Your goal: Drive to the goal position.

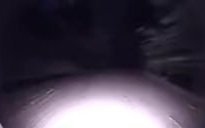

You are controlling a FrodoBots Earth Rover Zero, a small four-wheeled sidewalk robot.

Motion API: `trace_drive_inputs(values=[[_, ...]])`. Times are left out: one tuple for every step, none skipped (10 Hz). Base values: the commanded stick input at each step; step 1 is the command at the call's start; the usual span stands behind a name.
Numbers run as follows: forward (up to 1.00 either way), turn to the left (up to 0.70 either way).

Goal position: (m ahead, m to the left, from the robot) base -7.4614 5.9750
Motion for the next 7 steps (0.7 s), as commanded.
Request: trace_drive_inputs(values=[[-1.00, 0.00], [-1.00, 0.00], [-1.00, 0.00], [-1.00, 0.00], [-1.00, 0.00], [-1.00, 0.00], [-1.00, 0.00]])
